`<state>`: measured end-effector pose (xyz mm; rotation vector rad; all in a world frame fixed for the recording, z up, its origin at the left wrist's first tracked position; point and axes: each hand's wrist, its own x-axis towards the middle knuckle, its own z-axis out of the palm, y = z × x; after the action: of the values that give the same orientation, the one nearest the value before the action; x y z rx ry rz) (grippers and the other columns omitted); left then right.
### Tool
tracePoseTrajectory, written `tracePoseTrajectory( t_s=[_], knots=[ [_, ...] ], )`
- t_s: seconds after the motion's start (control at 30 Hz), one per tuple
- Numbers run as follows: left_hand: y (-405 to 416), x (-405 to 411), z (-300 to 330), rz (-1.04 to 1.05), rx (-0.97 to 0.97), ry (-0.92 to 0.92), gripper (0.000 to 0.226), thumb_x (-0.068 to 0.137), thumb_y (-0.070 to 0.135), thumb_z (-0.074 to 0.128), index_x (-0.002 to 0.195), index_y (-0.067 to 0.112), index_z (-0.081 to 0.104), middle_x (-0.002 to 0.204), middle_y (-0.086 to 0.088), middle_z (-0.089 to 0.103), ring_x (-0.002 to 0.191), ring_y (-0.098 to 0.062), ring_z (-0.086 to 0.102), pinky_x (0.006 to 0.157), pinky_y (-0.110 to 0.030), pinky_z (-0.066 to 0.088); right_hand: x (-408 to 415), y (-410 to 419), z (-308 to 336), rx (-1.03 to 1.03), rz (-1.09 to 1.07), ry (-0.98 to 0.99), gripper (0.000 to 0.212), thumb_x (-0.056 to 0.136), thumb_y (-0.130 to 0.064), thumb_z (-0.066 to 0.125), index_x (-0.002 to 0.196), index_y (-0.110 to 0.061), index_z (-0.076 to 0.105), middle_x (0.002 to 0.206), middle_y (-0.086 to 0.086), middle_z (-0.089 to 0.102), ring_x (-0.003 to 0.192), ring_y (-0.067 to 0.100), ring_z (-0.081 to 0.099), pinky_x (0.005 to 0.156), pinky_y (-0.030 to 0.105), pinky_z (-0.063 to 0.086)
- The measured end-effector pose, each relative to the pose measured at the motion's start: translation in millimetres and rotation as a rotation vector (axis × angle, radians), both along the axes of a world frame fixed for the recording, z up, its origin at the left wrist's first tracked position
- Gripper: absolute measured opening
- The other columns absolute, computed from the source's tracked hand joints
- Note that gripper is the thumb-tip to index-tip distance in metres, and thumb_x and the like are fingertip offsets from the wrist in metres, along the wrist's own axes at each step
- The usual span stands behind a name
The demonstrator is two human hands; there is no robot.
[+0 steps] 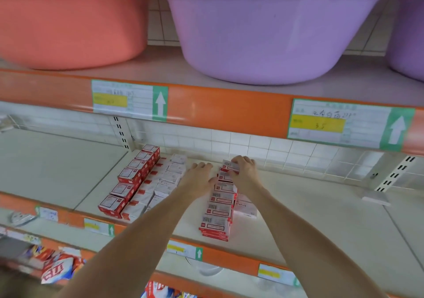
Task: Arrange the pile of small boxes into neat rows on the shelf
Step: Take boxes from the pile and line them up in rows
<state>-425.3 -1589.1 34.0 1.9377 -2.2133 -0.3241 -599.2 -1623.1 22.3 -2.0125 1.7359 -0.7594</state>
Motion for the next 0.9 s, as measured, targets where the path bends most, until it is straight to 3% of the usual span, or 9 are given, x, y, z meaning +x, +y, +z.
tracePoseTrajectory(
  t_s=[0.17, 0.33, 0.53, 0.77, 0.9],
  knots=[
    [-5.1, 5.1, -6.6, 0.016, 0.017, 0.006, 0.052, 0.1, 0.046, 0.044, 0.142, 0.015, 0.044, 0.139, -0.006, 0.051, 0.131, -0.028, 0.041, 0.106, -0.047, 0.041, 2.8, -5.7, -4.5, 0.029, 0.064, 0.015, 0.031, 0.088, -0.025, 0.066, 0.118, -0.021, 0.059, 0.119, -0.005, 0.054, 0.12, 0.015, 0.04, 0.097, 0.033, 0.043],
    [-10.7, 12.3, -11.6, 0.023, 0.033, -0.021, 0.051, 0.1, 0.046, 0.045, 0.141, 0.016, 0.044, 0.138, -0.006, 0.052, 0.13, -0.03, 0.041, 0.106, -0.047, 0.039, -3.9, 6.3, -10.5, -0.157, 0.193, 0.106, 0.026, 0.083, -0.033, 0.065, 0.106, -0.023, 0.057, 0.105, -0.008, 0.057, 0.103, 0.015, 0.047, 0.084, 0.031, 0.044],
    [-8.2, 12.6, -13.5, 0.033, 0.049, -0.024, 0.052, 0.1, 0.05, 0.044, 0.141, 0.019, 0.043, 0.138, -0.005, 0.052, 0.131, -0.03, 0.041, 0.106, -0.047, 0.04, -2.0, 13.7, -3.5, -0.062, 0.167, 0.117, 0.027, 0.088, -0.029, 0.061, 0.113, -0.025, 0.051, 0.113, -0.011, 0.055, 0.104, 0.011, 0.039, 0.09, 0.026, 0.031],
    [1.3, 14.7, -6.7, 0.007, 0.034, 0.02, 0.054, 0.099, 0.049, 0.044, 0.142, 0.017, 0.043, 0.139, -0.006, 0.051, 0.132, -0.03, 0.04, 0.105, -0.048, 0.041, -3.2, 23.1, 3.5, 0.06, 0.147, 0.091, 0.034, 0.089, -0.019, 0.056, 0.121, -0.028, 0.049, 0.126, -0.011, 0.053, 0.117, 0.014, 0.039, 0.102, 0.036, 0.036],
    [9.1, 10.8, 0.4, -0.011, 0.001, 0.079, 0.048, 0.099, 0.046, 0.045, 0.137, 0.017, 0.046, 0.136, -0.003, 0.052, 0.128, -0.026, 0.044, 0.099, -0.048, 0.046, -3.8, 33.0, 5.3, 0.019, 0.066, 0.098, 0.036, 0.093, -0.024, 0.054, 0.128, -0.021, 0.051, 0.132, -0.004, 0.049, 0.126, 0.019, 0.04, 0.107, 0.035, 0.034]
  ],
)
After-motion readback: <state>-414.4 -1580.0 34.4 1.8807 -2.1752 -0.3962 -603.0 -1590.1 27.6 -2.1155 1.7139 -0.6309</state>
